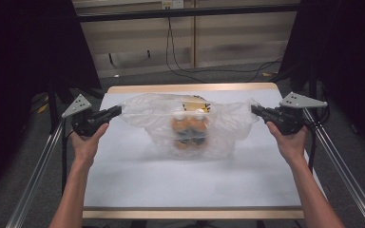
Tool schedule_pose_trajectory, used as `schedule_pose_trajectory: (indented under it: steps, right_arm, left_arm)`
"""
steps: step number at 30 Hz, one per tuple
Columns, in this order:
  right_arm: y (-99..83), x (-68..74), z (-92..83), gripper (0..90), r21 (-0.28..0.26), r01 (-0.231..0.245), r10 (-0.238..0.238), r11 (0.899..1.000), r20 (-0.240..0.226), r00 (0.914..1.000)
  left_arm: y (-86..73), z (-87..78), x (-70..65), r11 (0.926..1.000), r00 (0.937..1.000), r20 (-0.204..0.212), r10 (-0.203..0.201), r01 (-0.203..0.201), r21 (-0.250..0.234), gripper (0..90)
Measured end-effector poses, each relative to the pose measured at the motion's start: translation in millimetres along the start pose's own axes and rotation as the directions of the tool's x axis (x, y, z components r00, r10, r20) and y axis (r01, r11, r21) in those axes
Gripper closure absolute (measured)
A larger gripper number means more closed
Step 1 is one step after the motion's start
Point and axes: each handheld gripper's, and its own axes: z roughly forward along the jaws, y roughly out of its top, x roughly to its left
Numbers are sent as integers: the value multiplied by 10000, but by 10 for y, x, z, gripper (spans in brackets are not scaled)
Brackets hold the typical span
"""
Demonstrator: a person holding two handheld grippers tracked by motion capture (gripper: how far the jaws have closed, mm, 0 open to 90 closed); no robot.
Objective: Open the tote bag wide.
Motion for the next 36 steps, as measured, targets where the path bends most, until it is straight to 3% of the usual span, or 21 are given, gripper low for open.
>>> schedule_pose_trajectory:
  steps: [3,7,13,14,21,23,25,27,36]
  right_arm:
    - [-97,-8,84,900,182,-41,41,9998,1,10000]
    - [-160,-66,213,900,566,22,-31,9984,159,9999]
    - [-255,-97,413,900,1254,140,-181,9920,317,9993]
    - [-284,-91,444,900,1379,106,-138,9904,223,9997]
    - [-411,-29,522,900,2036,483,-502,9779,41,9987]
    - [-448,-19,525,900,2155,513,-521,9752,-21,9986]
    - [-493,-21,550,900,2399,556,-599,9692,108,9981]
    - [-560,-64,578,900,2554,451,-485,9658,67,9988]
    - [-738,-78,652,900,3199,499,-491,9462,-107,9987]
  left_arm:
    - [-41,45,-12,9987,9995,-150,282,-275,425,887]
    - [-123,154,32,9971,10000,-11,73,-72,762,887]
    - [-265,297,82,9829,9993,-359,116,-48,1842,887]
    - [-289,305,89,9808,9996,-290,-74,129,1946,887]
    - [-400,355,110,9735,9998,-139,-108,137,2283,887]
    - [-432,394,104,9664,9999,-96,51,-24,2571,887]
    - [-476,453,87,9538,9992,-233,338,-253,2995,887]
    - [-532,486,103,9501,9999,-88,108,-75,3119,887]
    - [-657,559,115,9183,9995,119,292,-315,3947,887]
